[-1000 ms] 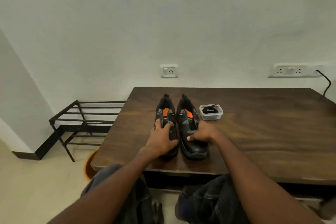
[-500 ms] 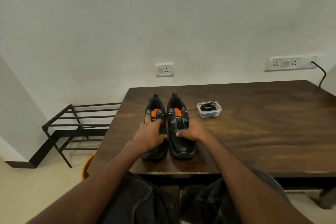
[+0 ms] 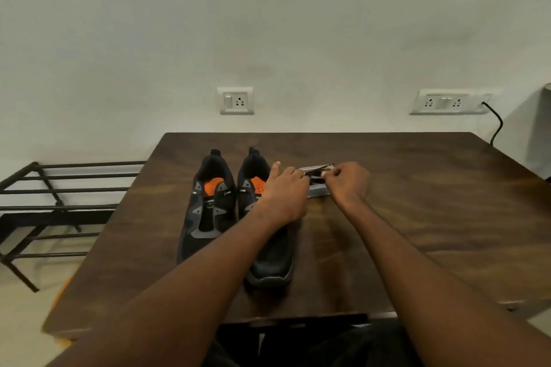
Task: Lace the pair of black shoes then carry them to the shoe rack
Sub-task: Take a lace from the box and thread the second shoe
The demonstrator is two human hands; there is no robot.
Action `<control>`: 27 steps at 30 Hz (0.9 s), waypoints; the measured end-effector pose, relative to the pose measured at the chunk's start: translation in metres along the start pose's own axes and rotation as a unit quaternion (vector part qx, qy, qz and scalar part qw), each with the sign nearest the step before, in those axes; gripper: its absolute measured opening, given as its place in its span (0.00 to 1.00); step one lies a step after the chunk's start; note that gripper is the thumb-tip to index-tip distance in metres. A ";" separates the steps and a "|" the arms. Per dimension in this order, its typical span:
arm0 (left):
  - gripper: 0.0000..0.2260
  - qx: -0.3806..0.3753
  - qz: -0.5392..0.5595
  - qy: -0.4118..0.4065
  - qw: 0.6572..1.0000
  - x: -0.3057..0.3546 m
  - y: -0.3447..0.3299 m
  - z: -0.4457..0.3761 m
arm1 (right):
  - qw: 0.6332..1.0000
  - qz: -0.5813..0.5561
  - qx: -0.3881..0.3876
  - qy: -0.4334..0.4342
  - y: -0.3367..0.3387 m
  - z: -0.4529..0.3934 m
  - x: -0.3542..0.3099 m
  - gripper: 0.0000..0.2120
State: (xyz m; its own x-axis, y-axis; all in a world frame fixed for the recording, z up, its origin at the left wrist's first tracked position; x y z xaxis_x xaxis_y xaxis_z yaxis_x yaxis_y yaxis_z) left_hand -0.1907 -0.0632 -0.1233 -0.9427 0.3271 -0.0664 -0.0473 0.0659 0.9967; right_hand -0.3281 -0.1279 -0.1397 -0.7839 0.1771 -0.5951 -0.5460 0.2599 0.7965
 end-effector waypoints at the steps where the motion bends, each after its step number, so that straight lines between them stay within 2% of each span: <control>1: 0.23 -0.013 -0.004 0.001 1.000 -0.004 -0.009 -0.007 | 1.000 0.015 0.011 0.004 -0.006 -0.009 0.000 0.13; 3: 0.27 -0.023 -0.016 -0.002 1.000 -0.010 -0.018 -0.012 | 0.998 0.056 0.011 0.018 -0.010 -0.018 -0.007 0.18; 6: 0.29 -0.015 -0.024 -0.003 1.000 -0.016 -0.024 -0.017 | 0.991 0.124 -0.045 0.025 -0.017 -0.025 -0.024 0.27; 10: 0.26 -0.013 -0.021 0.002 1.000 -0.013 -0.024 -0.021 | 0.987 0.145 -0.063 -0.010 -0.022 -0.024 -0.037 0.28; 15: 0.29 -0.004 -0.027 -0.007 1.000 -0.015 -0.027 -0.018 | 0.990 0.061 -0.087 -0.093 -0.030 -0.024 -0.038 0.22; 19: 0.36 -0.014 -0.028 -0.025 0.999 -0.016 -0.028 -0.015 | 0.989 0.010 -0.107 -0.100 -0.031 -0.022 -0.033 0.23; 22: 0.36 -0.016 -0.023 -0.030 0.999 -0.017 -0.029 -0.014 | 0.984 -0.050 -0.126 -0.112 -0.036 -0.036 -0.025 0.19; 24: 0.34 -0.013 -0.024 -0.025 0.999 -0.016 -0.029 -0.015 | 0.980 -0.117 -0.127 -0.101 -0.027 -0.035 -0.024 0.15; 27: 0.31 -0.010 -0.018 -0.020 1.000 -0.013 -0.024 -0.015 | 0.950 -0.263 -0.129 -0.107 -0.010 -0.029 -0.021 0.11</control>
State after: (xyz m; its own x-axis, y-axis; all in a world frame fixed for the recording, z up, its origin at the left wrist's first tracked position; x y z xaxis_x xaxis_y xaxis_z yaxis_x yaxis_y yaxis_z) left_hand -0.1821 -0.0832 -0.1459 -0.9261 0.3628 -0.1037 -0.0881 0.0594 0.9943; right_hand -0.3149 -0.1622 -0.1327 -0.3197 0.2839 -0.9040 -0.9215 0.1287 0.3663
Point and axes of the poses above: each hand's wrist, its own z-axis away from the middle knuckle, its own y-axis out of the back of the hand, x = y × z, the point moved 1 cm from there along -z, towards the middle knuckle, and after that the axes turned 7 degrees about -y, right-handed, at the moved point
